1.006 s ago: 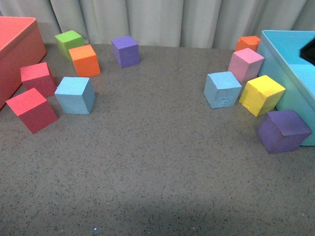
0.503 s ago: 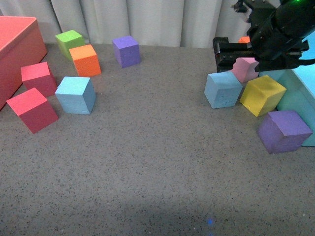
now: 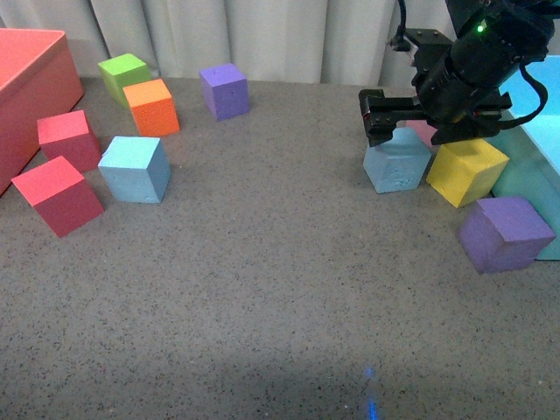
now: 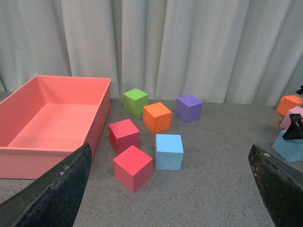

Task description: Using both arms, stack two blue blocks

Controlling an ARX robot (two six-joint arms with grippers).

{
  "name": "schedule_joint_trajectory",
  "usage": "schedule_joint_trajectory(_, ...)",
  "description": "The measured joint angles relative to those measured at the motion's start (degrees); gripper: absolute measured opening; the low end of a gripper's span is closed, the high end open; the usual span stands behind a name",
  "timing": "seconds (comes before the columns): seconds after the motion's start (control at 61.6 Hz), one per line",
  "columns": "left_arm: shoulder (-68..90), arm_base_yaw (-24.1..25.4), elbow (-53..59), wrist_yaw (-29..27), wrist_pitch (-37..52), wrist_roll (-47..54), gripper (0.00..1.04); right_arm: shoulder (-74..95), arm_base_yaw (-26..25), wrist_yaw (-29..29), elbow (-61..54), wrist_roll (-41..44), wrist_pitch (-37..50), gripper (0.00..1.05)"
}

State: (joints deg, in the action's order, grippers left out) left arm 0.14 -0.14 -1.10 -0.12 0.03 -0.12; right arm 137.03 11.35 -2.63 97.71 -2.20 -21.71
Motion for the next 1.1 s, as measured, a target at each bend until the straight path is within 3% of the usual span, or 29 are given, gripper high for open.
schedule_joint_trajectory(0.26,0.00,0.00,0.00,0.00,0.00,0.00,0.98,2.78,0.72,-0.31,3.82,0.94,-3.08,0.95)
schedule_joint_trajectory(0.438,0.00,0.00,0.00,0.00,0.00,-0.02,0.98,5.09,1.07,0.85,6.80,1.36,-5.66,0.63)
schedule_joint_trajectory(0.568,0.00,0.00,0.00,0.00,0.00,-0.02,0.98,5.18,1.07,0.87,7.21,1.25,-6.21,0.51)
schedule_joint_trajectory(1.104,0.00,0.00,0.00,0.00,0.00,-0.02,0.98,3.37,1.31,-0.85,5.64,0.94,-4.11,0.47)
